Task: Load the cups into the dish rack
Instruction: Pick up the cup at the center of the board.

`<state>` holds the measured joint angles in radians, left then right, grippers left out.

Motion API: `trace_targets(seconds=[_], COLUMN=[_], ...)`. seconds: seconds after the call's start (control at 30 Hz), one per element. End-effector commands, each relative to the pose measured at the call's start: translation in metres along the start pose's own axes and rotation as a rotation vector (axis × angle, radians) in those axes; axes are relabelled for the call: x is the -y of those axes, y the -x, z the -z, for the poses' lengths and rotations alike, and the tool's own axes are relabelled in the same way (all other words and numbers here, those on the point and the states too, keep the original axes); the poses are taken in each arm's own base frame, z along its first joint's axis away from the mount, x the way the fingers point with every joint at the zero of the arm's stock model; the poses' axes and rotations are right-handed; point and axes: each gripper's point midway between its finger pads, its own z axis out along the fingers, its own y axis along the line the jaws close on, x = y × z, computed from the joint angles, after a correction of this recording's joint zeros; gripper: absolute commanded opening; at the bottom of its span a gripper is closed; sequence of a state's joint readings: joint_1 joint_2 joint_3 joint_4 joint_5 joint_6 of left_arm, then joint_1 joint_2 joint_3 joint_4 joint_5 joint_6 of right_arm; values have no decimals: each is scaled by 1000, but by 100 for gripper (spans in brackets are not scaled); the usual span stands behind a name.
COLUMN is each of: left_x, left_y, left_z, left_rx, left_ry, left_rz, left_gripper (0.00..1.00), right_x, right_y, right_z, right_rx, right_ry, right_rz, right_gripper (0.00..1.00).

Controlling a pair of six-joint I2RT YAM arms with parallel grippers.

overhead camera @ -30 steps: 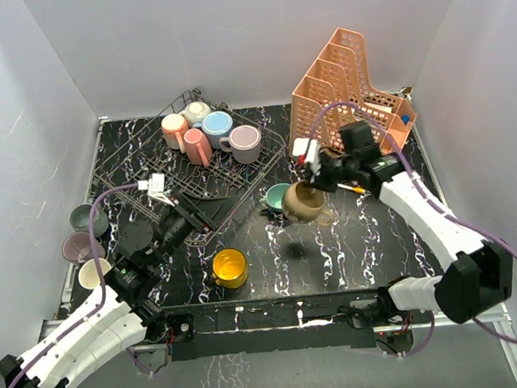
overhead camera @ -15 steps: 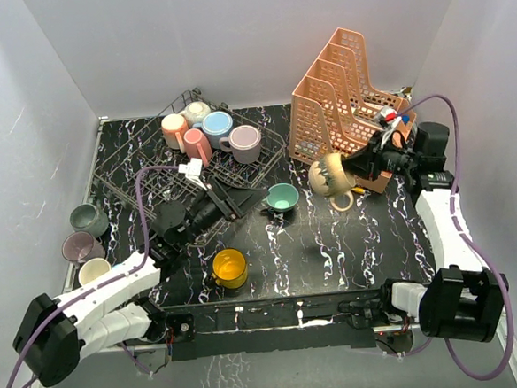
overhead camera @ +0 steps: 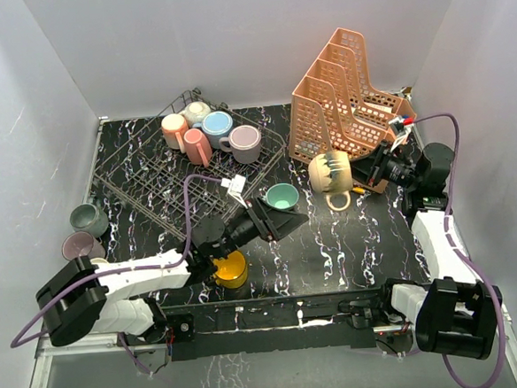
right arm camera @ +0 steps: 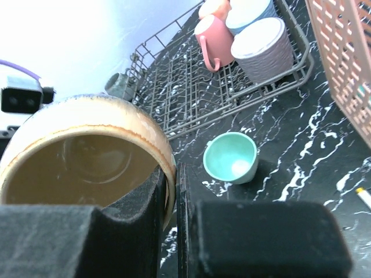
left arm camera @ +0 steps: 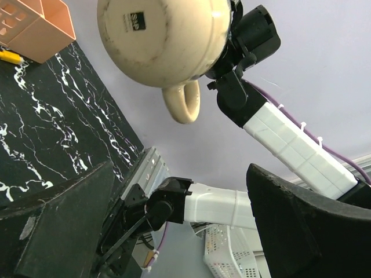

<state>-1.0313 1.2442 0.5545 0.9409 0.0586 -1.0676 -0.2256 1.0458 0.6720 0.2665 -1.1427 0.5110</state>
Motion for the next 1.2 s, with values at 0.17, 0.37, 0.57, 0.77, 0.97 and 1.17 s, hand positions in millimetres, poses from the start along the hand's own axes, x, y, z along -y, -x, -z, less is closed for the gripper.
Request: trace_targets(seconds=[0.17, 0.37, 0.57, 0.77, 0.97, 1.17], left_x=[37, 42, 52, 45, 12, -4], left_y=[13, 12, 7, -5, -9, -11], left_z=[-19, -23, -36, -62, -82, -90], left_rx=[143, 195, 214, 171, 126, 115], left_ry=[-111, -117, -150, -88, 175, 281], left_rz=[-37, 31, 102, 62, 32, 48], left_gripper=[94, 93, 91, 86, 81, 69], right_x=[-12, -10, -6, -7, -6, -4], right_y=[23, 20, 13, 10, 7, 4], right_z=[-2, -1, 1, 1, 2, 2], right_rx=[107, 142, 161, 159, 154, 151], right_ry=[17, 1, -13, -5, -11, -20], right_rz=[-259, -351, -366, -364, -344, -330], right_gripper=[8, 8, 8, 8, 8, 8])
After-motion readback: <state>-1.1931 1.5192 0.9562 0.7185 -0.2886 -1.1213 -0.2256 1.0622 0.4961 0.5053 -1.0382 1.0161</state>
